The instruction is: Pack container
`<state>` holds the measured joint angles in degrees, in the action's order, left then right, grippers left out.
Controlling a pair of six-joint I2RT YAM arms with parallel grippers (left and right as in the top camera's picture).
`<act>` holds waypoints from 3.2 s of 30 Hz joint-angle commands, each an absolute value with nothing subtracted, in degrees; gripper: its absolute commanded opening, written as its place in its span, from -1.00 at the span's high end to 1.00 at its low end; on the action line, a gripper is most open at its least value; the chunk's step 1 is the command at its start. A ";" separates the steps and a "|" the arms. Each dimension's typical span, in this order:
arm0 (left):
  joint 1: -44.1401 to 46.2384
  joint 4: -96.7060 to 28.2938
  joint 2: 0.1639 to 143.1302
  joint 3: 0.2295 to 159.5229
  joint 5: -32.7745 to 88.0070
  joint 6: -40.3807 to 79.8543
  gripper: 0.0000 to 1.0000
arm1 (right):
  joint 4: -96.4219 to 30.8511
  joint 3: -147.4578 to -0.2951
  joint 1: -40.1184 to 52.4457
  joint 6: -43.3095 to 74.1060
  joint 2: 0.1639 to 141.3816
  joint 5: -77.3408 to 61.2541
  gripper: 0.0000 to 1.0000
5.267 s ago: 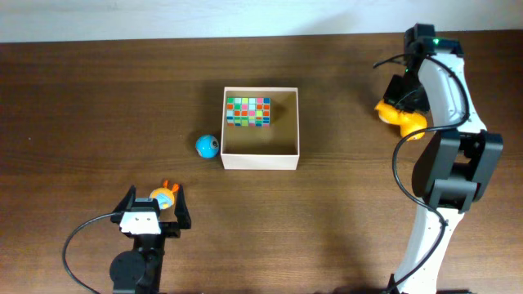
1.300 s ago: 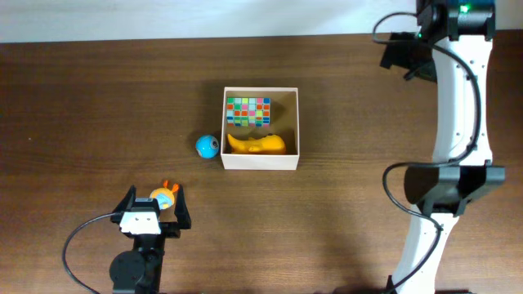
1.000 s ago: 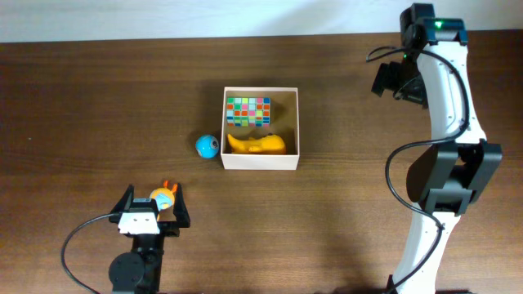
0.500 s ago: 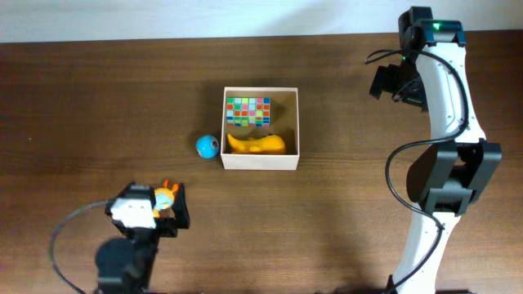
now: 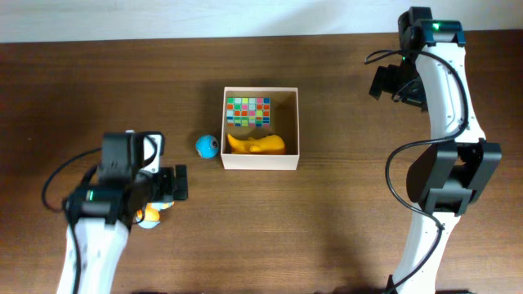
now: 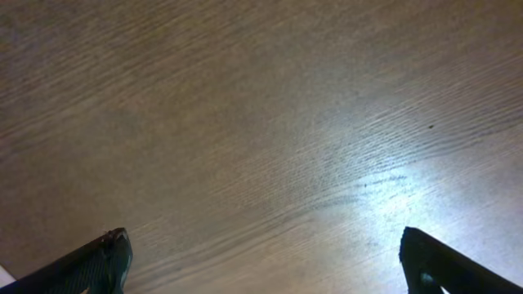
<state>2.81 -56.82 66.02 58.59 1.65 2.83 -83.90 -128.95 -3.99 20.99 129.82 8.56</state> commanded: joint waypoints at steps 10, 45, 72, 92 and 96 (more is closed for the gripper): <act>2.83 -60.77 82.39 61.91 9.26 2.98 -0.99 | -83.92 -128.88 -4.16 21.52 129.78 8.62 -0.98; 2.83 -59.29 92.75 61.91 -8.10 3.25 -0.99 | -83.92 -128.88 -4.16 21.52 129.75 8.62 -0.97; 2.83 -58.94 97.89 61.87 -5.13 6.15 -0.82 | -83.92 -128.88 -4.16 21.52 129.78 8.60 -0.98; 2.83 -57.19 100.42 62.15 -4.82 6.66 0.84 | -83.92 -128.88 -4.16 21.52 129.78 8.60 -0.98; 2.83 -57.30 100.42 64.79 -2.17 6.61 0.84 | -83.92 -128.88 -4.16 21.52 129.78 8.60 -0.98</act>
